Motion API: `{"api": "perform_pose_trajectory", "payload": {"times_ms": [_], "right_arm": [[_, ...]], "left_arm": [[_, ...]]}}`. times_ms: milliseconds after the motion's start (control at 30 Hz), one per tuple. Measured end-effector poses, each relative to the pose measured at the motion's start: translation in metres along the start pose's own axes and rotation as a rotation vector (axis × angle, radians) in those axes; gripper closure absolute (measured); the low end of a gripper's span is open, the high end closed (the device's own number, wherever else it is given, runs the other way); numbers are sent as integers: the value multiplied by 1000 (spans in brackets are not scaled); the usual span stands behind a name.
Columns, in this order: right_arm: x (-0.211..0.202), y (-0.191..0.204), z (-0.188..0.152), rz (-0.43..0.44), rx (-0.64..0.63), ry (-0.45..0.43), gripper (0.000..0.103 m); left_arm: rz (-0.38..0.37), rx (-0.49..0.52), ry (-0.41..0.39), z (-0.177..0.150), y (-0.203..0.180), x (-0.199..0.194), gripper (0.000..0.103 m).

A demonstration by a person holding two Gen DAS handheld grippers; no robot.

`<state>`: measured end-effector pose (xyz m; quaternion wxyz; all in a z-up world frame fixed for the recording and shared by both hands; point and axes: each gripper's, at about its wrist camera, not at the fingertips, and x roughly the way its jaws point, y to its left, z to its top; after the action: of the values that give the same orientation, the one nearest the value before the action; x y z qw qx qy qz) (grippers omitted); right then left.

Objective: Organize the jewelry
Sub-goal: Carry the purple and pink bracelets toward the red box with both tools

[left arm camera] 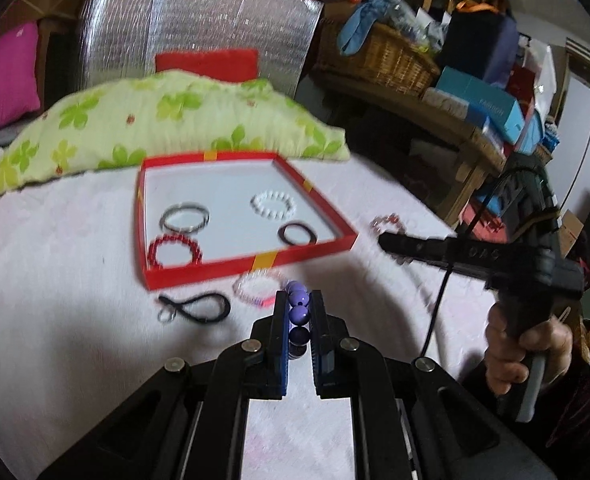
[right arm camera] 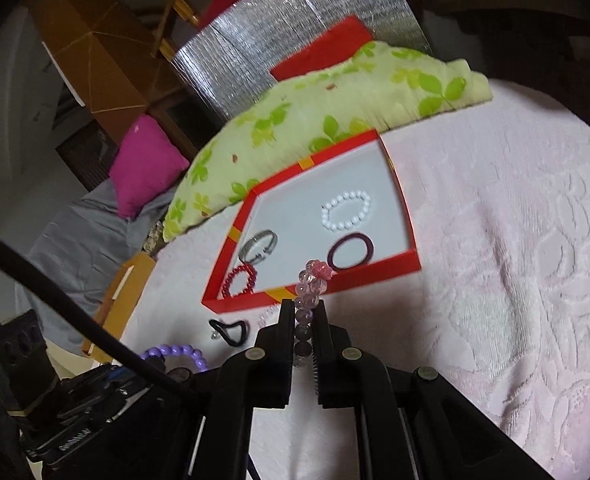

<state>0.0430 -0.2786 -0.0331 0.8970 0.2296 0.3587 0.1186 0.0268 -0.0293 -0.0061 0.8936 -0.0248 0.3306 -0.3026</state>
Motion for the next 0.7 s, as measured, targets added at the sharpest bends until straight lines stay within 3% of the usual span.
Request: {"api": "perform_pose_trajectory", "payload": {"times_ms": [367, 500, 700], "right_arm": [[-9, 0, 1, 1, 13, -22, 94], [-9, -1, 1, -2, 21, -17, 94], [-6, 5, -1, -15, -14, -4, 94]], "left_arm": [[-5, -25, -131, 17, 9, -32, 93], [17, -65, -113, 15, 20, -27, 93], [76, -45, -91, 13, 16, -21, 93]]}}
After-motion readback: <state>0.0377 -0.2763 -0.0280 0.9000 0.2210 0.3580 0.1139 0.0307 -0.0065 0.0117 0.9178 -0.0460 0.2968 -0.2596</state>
